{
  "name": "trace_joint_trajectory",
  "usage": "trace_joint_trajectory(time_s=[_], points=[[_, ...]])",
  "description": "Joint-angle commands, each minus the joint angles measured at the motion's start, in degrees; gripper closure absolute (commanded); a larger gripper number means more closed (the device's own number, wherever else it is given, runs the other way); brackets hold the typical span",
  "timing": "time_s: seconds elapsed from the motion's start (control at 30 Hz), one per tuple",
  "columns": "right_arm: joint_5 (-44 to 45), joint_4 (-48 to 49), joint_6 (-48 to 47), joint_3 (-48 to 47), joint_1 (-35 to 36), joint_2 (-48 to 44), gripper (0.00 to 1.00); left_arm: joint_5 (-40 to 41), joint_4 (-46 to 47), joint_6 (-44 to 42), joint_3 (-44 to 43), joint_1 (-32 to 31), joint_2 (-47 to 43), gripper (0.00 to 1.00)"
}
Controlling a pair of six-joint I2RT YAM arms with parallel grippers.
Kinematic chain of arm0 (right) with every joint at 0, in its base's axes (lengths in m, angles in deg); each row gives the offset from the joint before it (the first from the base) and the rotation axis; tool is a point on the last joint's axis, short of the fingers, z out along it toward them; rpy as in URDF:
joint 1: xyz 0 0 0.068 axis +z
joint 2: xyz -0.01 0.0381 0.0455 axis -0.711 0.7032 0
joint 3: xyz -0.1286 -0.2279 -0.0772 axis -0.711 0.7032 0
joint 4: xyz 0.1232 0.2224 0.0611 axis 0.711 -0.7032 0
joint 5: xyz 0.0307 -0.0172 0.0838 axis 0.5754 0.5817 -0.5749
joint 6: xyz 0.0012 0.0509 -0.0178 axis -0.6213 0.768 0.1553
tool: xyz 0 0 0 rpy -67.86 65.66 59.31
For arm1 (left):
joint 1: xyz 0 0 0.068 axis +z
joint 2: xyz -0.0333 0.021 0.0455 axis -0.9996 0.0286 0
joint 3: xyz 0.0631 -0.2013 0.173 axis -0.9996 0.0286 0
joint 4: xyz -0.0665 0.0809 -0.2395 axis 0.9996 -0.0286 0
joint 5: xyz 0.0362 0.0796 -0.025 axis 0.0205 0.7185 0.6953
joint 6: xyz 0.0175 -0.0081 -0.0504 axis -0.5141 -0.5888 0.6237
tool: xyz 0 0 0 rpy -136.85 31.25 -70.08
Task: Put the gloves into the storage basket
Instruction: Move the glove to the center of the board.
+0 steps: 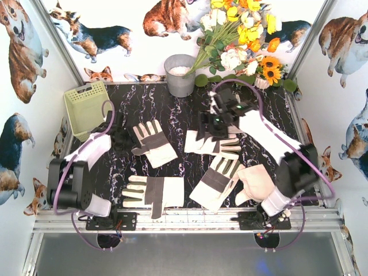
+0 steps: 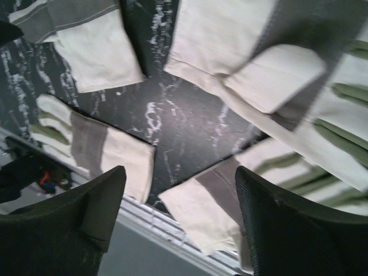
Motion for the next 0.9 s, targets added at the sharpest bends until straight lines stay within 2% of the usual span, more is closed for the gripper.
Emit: trace_joint_trajectory(time_s=[0.0, 0.17, 0.3, 0.47, 0.67, 0.87], points=[[-6.31, 4.78, 4.12, -8.15, 2.87, 8.28, 0.33, -4.61, 6.1, 6.73, 5.56, 0.1, -8.52, 0.34], [-9.76, 10.01, 8.16, -14.41, 5.16, 18.4, 0.45, -10.12, 15.46, 14.68, 12.97, 0.02, -12.56, 0.34], [-13.85, 11.95, 10.25, -19.82, 6.36, 26.15, 0.5, -9.59, 15.02, 14.84, 12.64, -0.05, -11.77, 0.34], [-15.42, 12.06, 10.5, -24.7, 7.5, 33.19, 0.5, -11.66, 17.12, 15.53, 13.62, -0.04, -8.43, 0.38], [-13.72, 10.41, 8.4, -27.74, 7.71, 36.77, 0.48, -11.7, 16.94, 12.99, 12.25, 0.03, -4.01, 0.4], [-15.23, 12.46, 9.51, -27.98, 7.86, 38.93, 0.54, -10.54, 15.91, 11.5, 11.78, -0.02, -1.06, 0.45]])
